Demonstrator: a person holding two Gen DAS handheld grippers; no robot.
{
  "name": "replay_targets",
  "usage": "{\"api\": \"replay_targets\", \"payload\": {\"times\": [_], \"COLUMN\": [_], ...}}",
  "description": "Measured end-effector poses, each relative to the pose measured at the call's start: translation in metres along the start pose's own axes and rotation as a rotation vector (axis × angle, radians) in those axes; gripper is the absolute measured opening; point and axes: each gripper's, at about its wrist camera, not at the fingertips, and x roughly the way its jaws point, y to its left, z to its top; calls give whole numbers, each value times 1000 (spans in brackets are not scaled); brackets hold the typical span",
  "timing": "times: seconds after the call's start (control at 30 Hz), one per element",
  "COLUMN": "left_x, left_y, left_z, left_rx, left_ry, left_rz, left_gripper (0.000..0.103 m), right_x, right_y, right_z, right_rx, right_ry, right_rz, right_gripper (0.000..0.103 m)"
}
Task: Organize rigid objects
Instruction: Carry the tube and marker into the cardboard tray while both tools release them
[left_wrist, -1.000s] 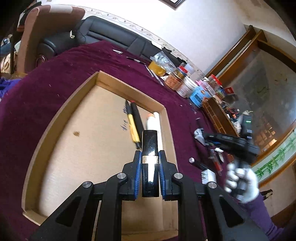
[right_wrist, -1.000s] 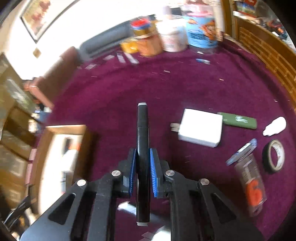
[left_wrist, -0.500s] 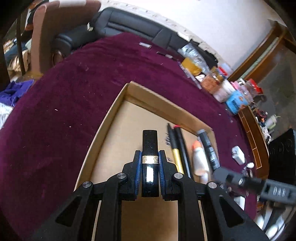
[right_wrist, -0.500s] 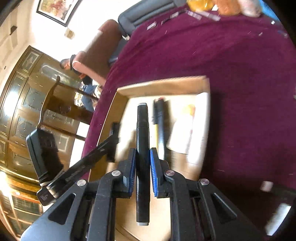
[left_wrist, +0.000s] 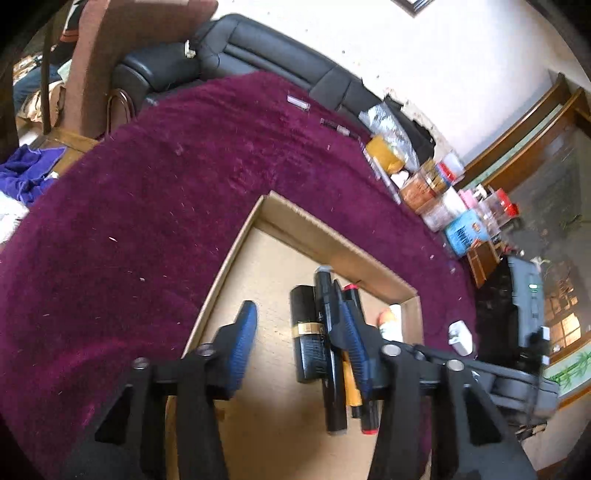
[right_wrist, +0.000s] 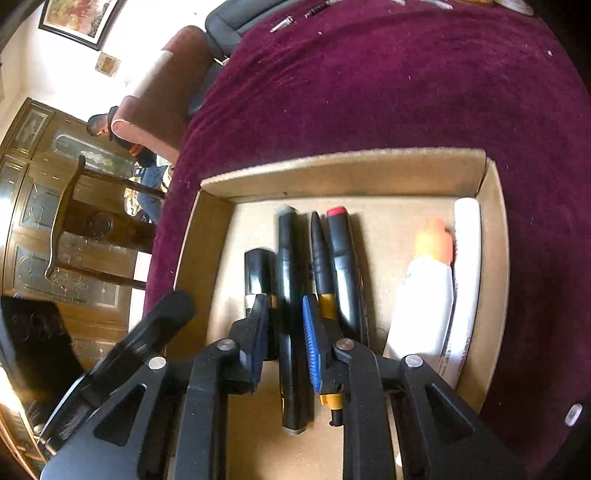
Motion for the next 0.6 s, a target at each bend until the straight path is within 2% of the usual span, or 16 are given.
{"api": "replay_targets", "payload": {"times": [0.1, 0.2, 0.33, 0.4, 0.43, 0.47, 0.53, 0.6], "left_x": [-22, -46, -75, -86, -90, -93, -95, -90], "left_y": [-7, -18, -47, -67, -77, -87, -107, -128], "left_z": [-6, -19, -42, -56, -61, -68, -81, -96], "left_rx": [13, 31, 67, 96, 107, 120, 144, 169], "left_ry": [-40, -81, -125, -135, -139, -140, -133, -101], "left_rz": [-6, -26, -93, -143, -166, -190, -229, -265], "left_gripper": [45, 53, 60, 65, 66, 66, 67, 67], "right_x": [-20, -50, -125, -159, -179, -193, -215, -228], "right_y": [-1, -7, -18, -30, -43, -55, -86, -118], "right_z": [-1, -4, -27, -42, -54, -62, -79, -94], "right_rx": [-20, -54, -161, -193, -200, -195, -169, -133], "right_ry": [-32, -83, -256, -335, -384, -416, -457, -441], "right_rz": [5, 12, -33, -56, -84, -114, -178, -229], "right_gripper": [23, 23, 23, 32, 51, 64, 64, 64]}}
